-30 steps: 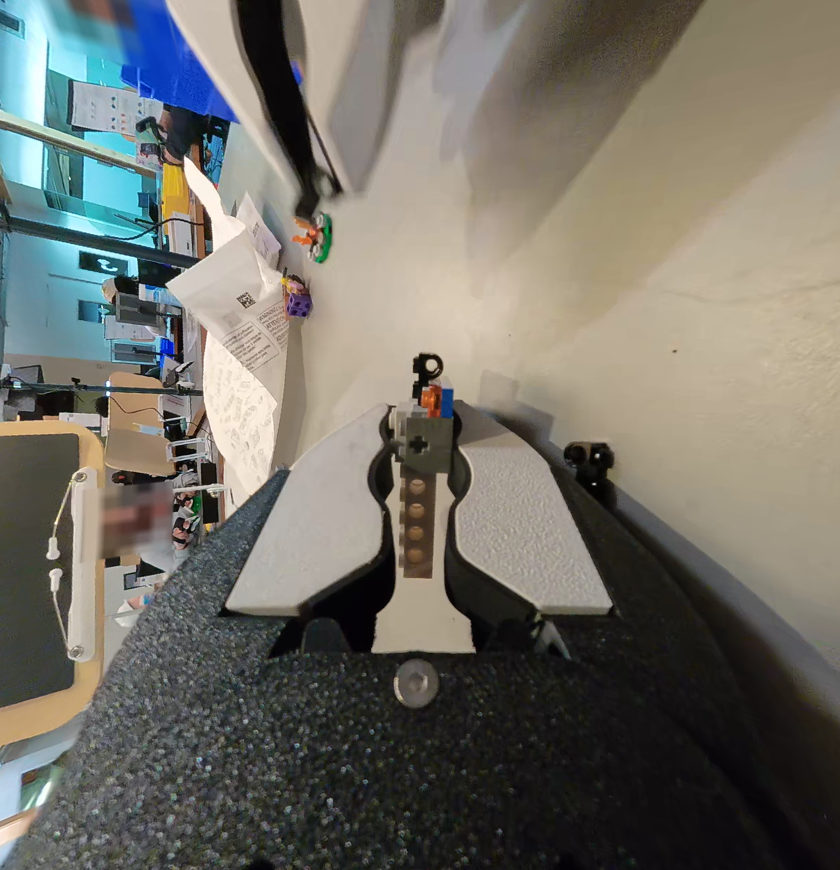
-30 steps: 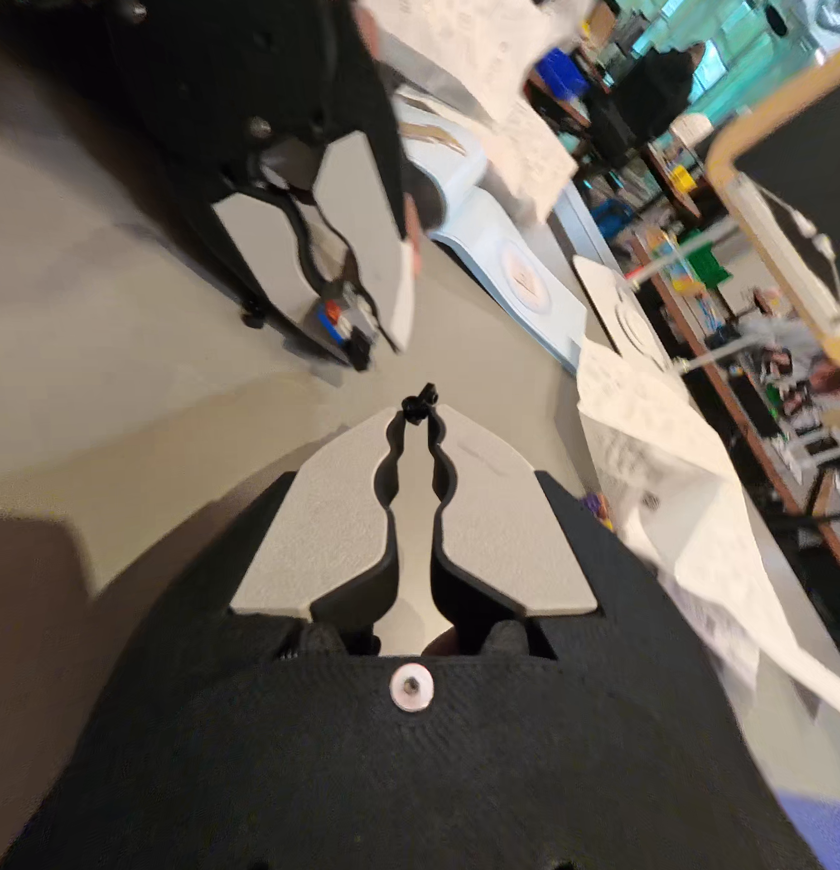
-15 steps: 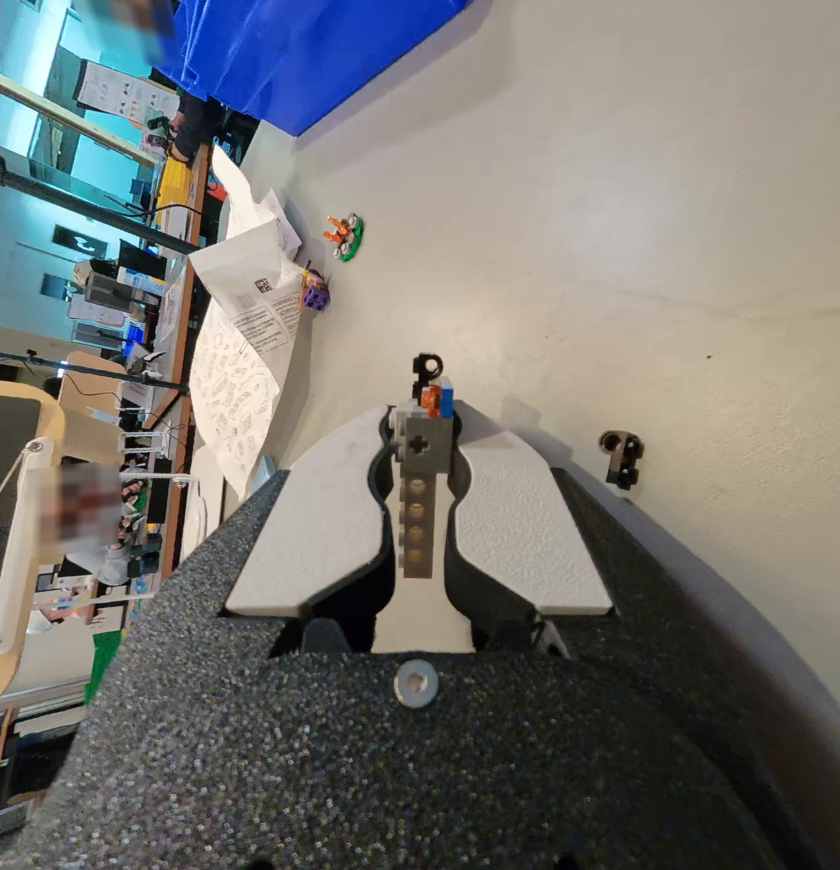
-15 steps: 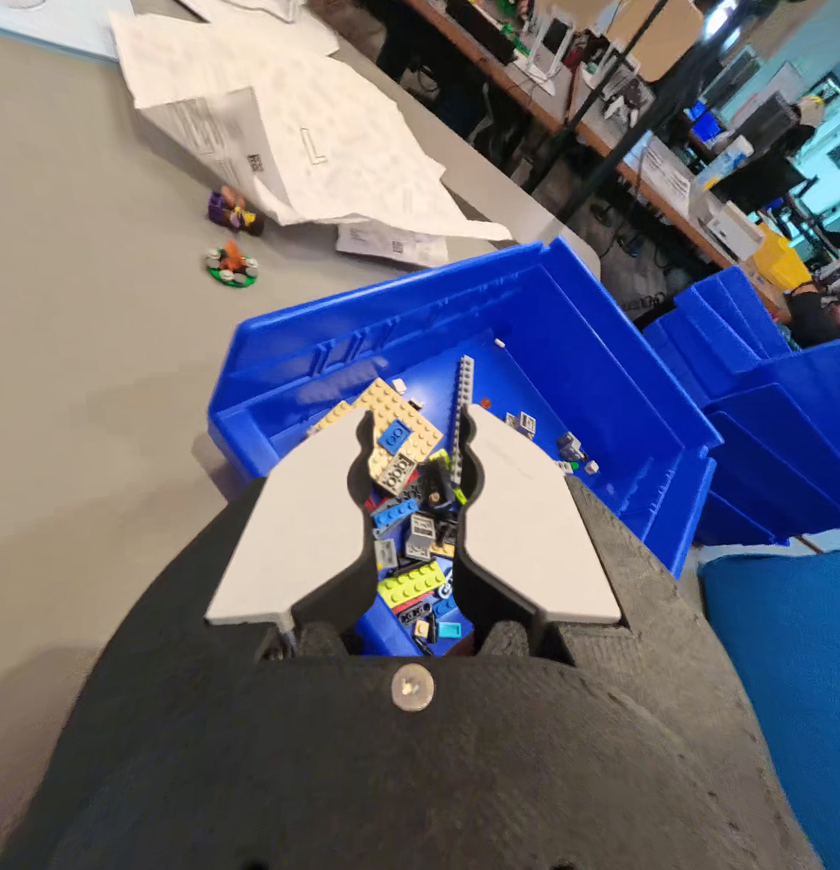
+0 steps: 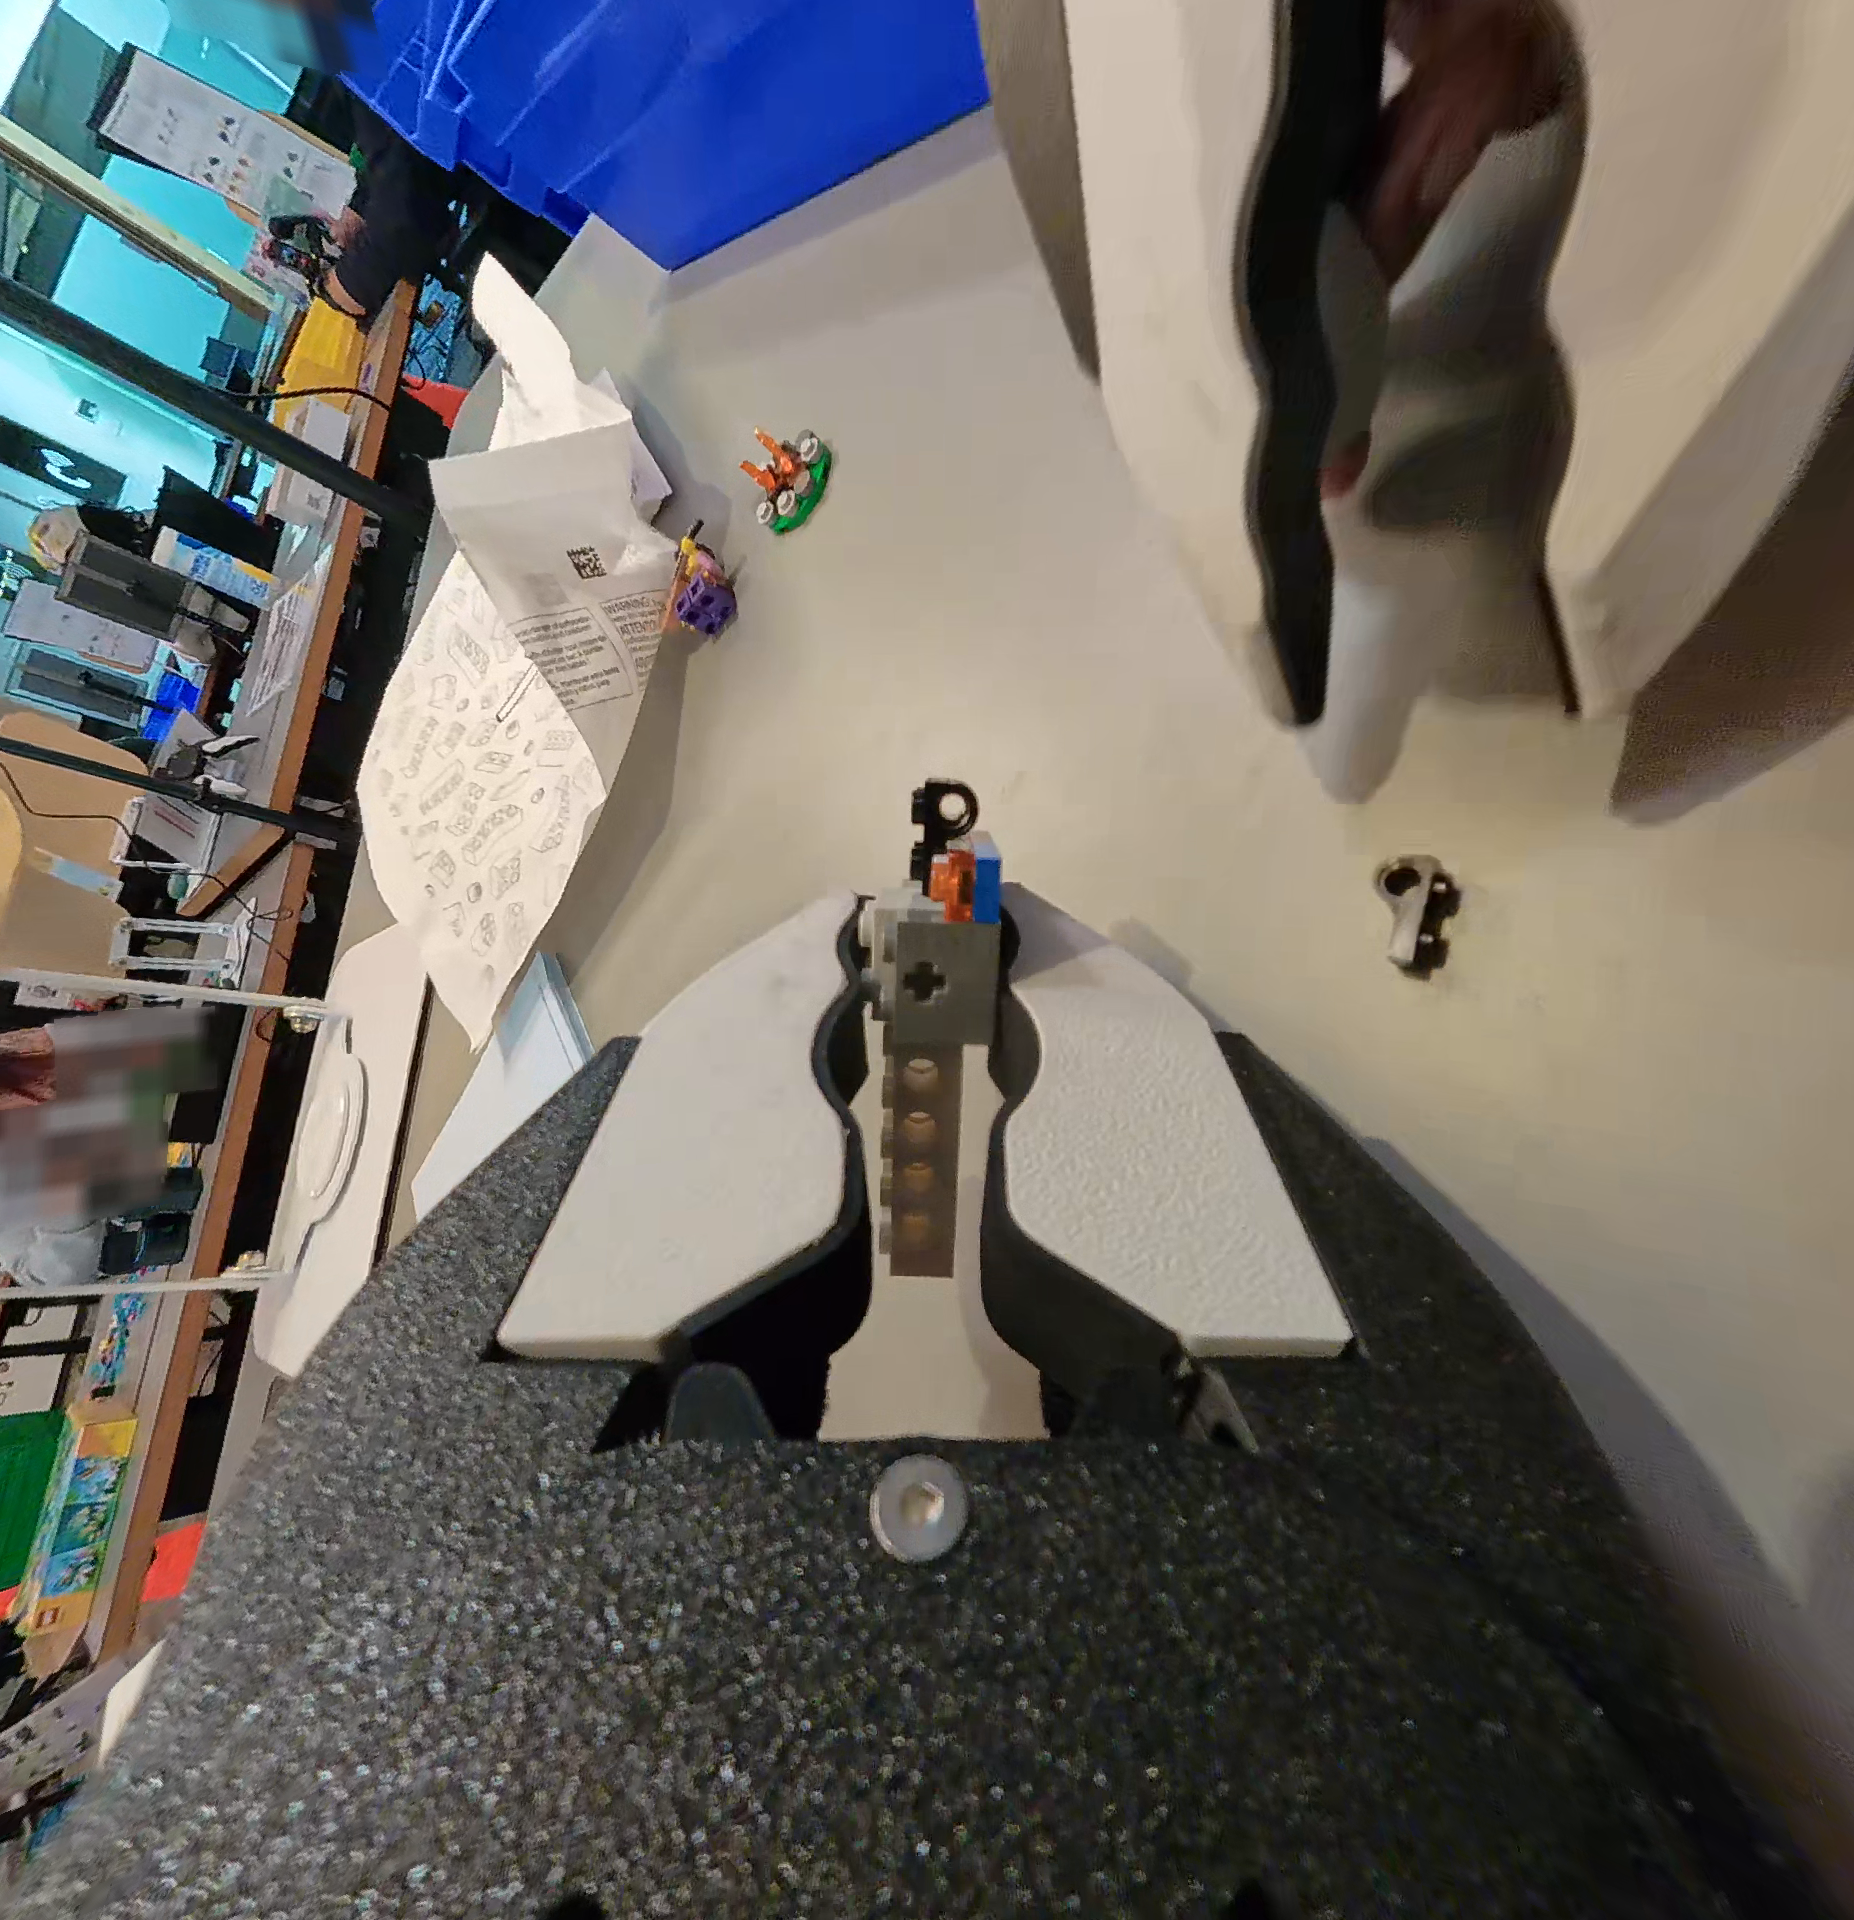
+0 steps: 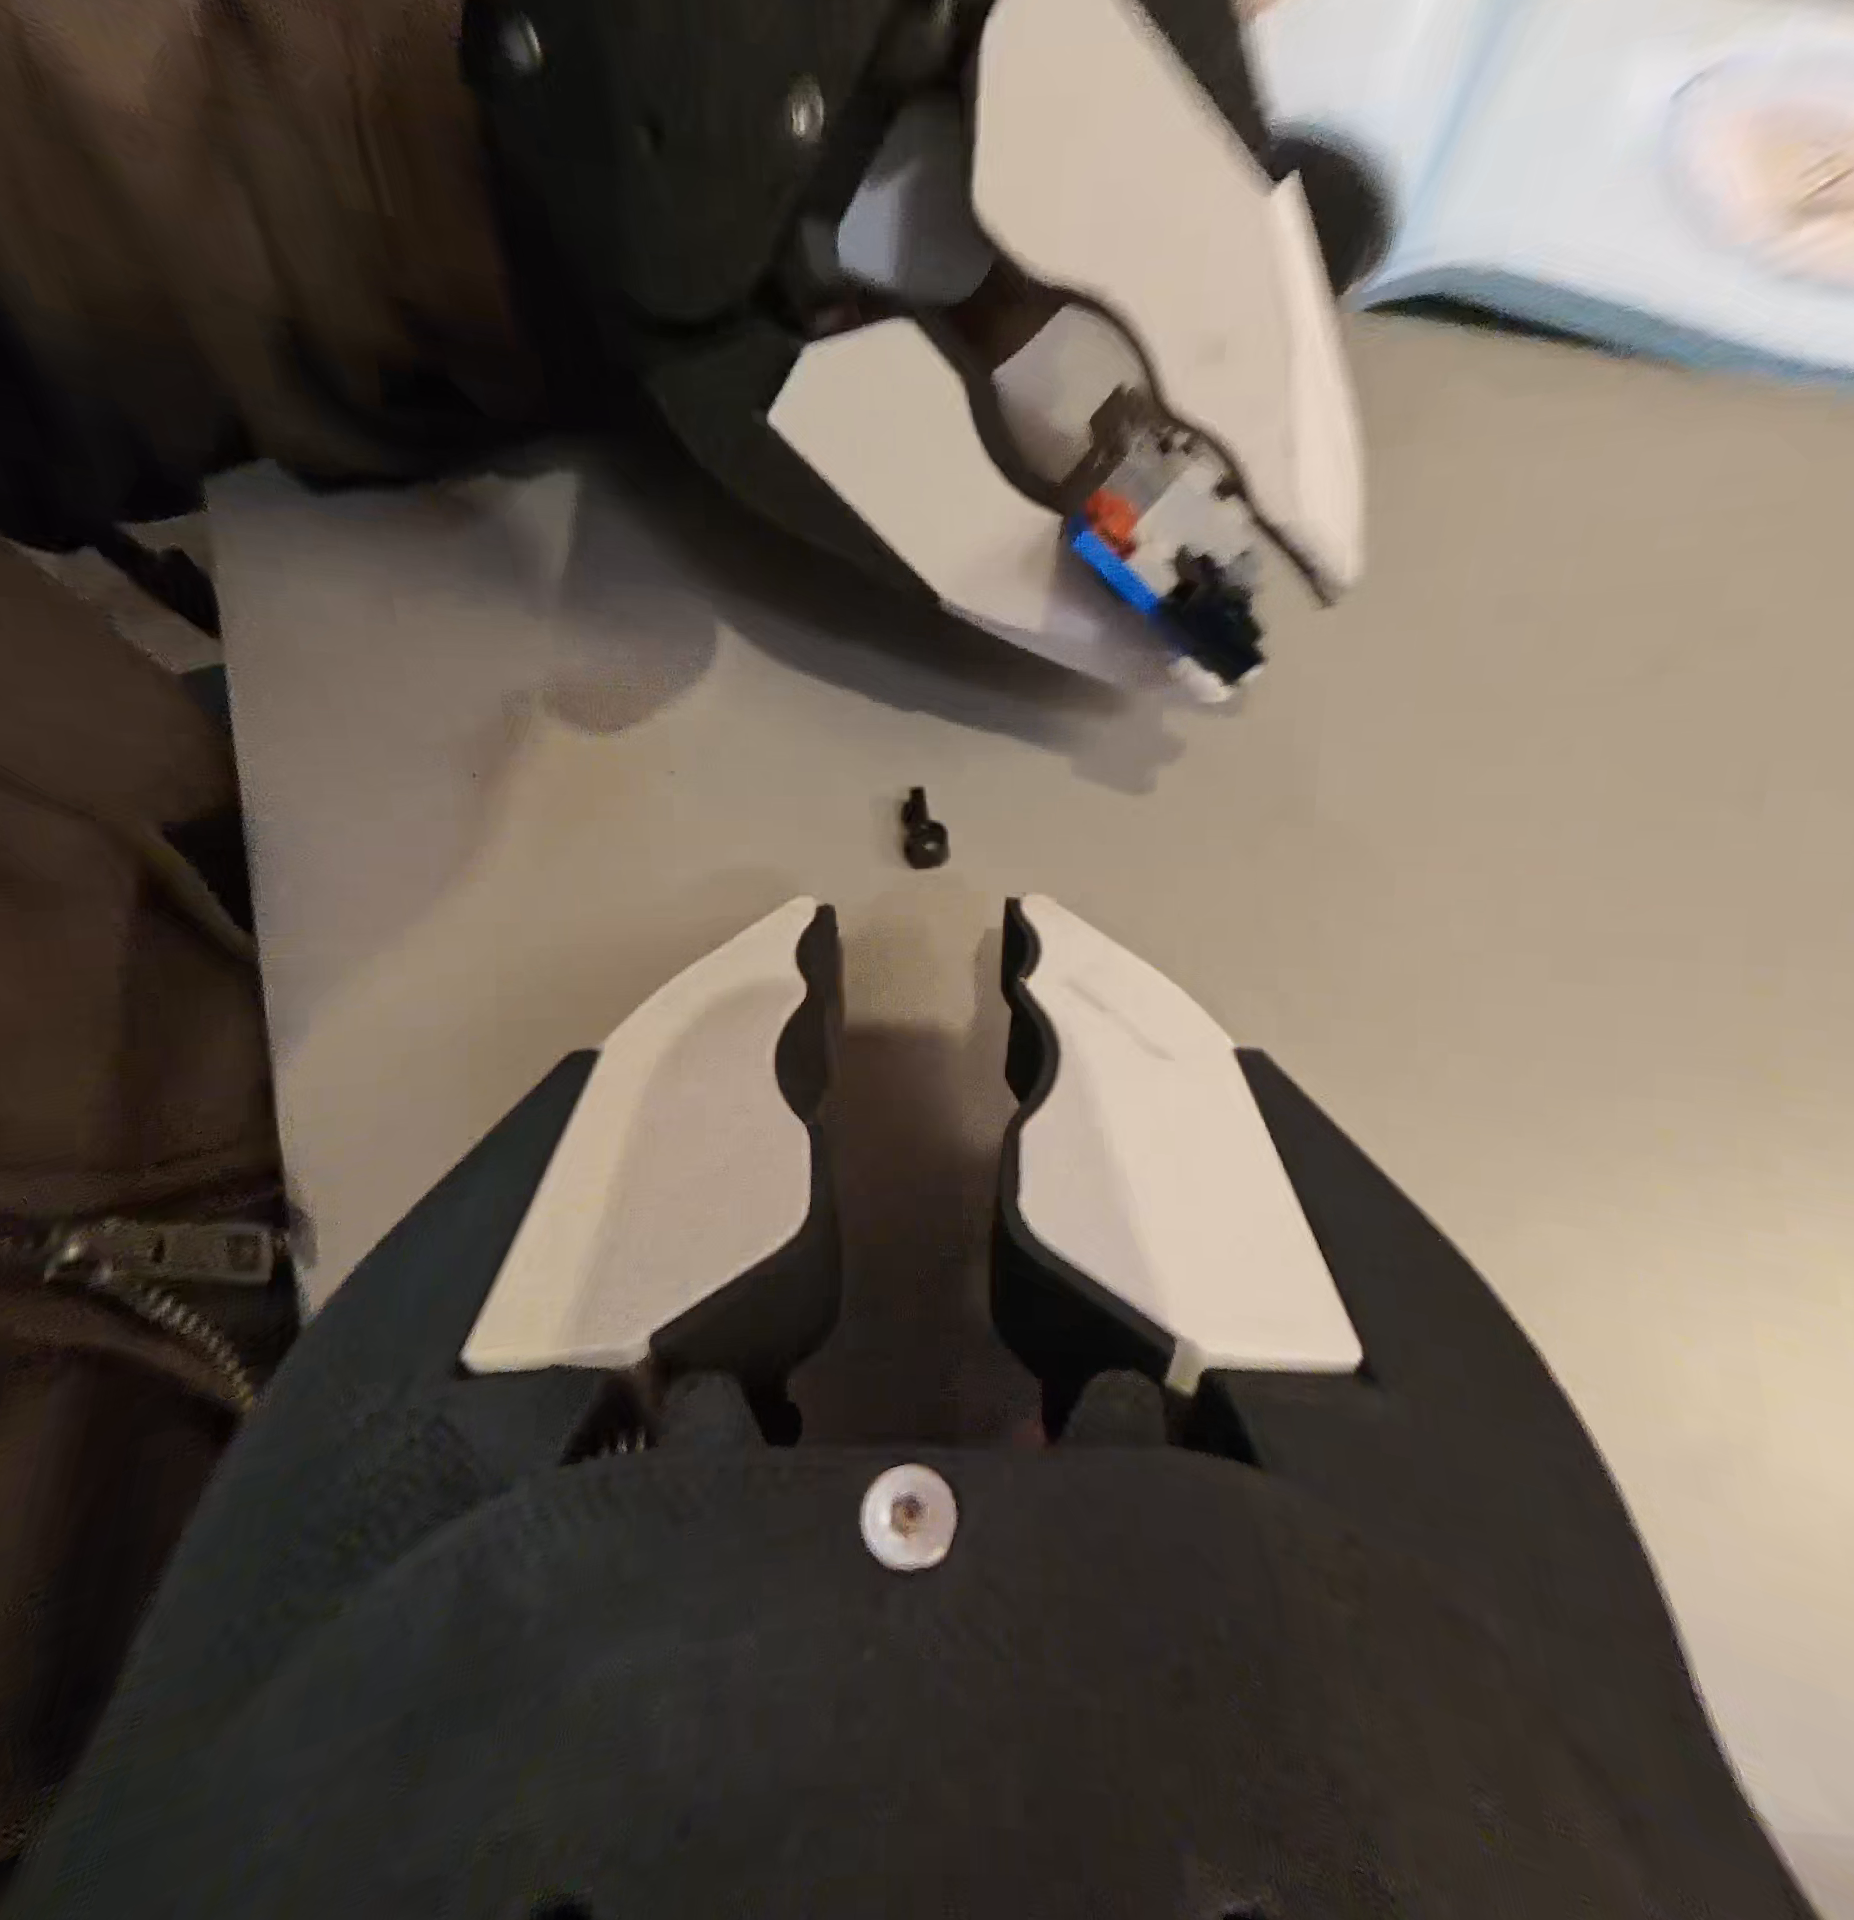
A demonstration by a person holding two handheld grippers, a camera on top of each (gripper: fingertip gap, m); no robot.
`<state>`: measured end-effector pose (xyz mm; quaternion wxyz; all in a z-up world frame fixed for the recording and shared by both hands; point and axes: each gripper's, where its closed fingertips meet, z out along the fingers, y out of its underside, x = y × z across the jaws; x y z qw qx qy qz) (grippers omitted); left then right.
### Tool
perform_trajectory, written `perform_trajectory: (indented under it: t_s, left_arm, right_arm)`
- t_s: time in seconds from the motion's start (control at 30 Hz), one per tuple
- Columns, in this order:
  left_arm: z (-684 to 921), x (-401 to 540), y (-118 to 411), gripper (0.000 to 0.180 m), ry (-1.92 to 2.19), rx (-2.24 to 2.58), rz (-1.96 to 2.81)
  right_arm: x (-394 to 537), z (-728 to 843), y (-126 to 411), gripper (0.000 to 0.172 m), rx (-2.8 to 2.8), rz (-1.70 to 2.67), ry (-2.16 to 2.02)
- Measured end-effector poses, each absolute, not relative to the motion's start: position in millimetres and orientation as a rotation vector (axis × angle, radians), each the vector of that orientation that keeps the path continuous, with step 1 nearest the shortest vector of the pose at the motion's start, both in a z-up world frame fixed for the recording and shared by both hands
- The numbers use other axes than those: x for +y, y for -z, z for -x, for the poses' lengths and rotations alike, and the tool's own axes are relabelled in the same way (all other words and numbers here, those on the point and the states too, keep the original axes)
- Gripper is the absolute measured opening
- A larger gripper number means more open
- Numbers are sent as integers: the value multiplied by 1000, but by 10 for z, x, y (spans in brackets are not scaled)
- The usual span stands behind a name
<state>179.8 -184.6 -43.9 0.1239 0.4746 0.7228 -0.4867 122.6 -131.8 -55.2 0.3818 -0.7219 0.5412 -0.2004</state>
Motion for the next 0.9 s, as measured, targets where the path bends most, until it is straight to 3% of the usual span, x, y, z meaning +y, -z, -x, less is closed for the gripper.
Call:
perform_trajectory:
  t_s: [0.17,0.33,0.57,0.9]
  left_arm:
    - [-1868,-1794,391,18,1440,2121,-1369]
    - [-1832,-1775,365,18,1449,2108,-1387]
    - [-1777,-1761,347,18,1448,2091,-1407]
    - [-1681,-1785,394,18,1481,2136,-1421]
  right_arm:
    - [-1292,-1424,692,28,1425,1958,538]
    - [-1273,-1485,758,10,1392,2100,637]
    - [-1440,-1352,608,9,1435,1979,691]
    - [-3377,357,-348,15,2030,1504,1377]
